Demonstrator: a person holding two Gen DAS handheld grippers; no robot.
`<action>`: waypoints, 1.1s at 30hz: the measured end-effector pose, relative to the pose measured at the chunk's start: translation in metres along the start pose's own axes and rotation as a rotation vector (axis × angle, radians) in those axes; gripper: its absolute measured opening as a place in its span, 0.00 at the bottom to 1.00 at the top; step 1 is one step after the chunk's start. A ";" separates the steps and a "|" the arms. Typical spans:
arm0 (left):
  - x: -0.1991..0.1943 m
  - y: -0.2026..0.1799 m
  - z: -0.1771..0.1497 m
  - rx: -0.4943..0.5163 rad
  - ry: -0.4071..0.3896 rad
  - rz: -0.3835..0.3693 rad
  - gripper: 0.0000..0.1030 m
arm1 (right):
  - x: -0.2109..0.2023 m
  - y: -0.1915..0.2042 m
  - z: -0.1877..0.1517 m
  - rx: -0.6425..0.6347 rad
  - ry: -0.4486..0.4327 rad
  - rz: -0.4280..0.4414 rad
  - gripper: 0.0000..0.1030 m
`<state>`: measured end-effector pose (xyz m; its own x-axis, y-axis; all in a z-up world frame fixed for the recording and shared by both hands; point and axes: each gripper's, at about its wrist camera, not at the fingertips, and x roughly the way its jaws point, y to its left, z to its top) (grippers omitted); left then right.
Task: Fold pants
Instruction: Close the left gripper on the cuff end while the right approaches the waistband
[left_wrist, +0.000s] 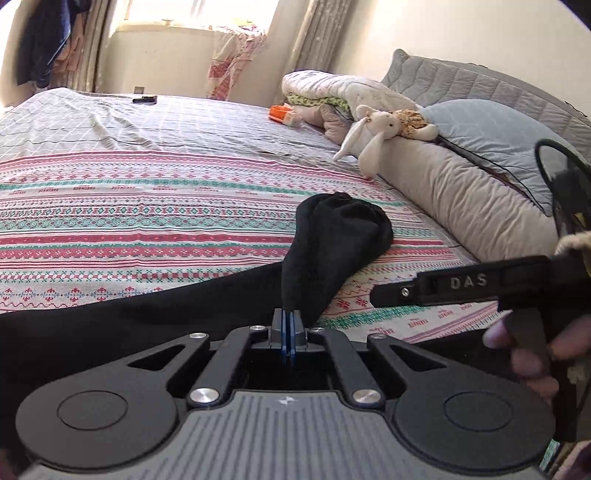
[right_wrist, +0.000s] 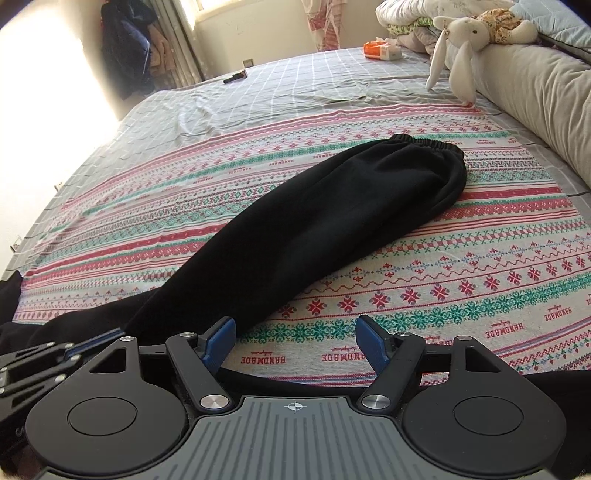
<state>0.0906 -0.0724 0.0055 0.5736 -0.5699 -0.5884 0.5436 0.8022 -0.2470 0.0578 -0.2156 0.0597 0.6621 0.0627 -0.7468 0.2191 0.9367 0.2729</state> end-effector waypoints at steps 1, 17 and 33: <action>-0.004 -0.002 -0.003 0.009 0.007 -0.017 0.09 | -0.002 -0.001 0.000 0.004 -0.003 0.000 0.71; -0.007 -0.014 -0.063 0.086 0.164 -0.109 0.09 | 0.013 0.015 0.019 0.016 -0.075 -0.018 0.71; 0.005 -0.001 -0.064 0.005 0.191 -0.165 0.09 | 0.091 -0.056 0.117 0.114 -0.116 -0.118 0.70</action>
<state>0.0537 -0.0640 -0.0464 0.3509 -0.6491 -0.6750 0.6236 0.6997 -0.3487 0.1901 -0.3026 0.0475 0.7037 -0.0914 -0.7046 0.3752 0.8900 0.2593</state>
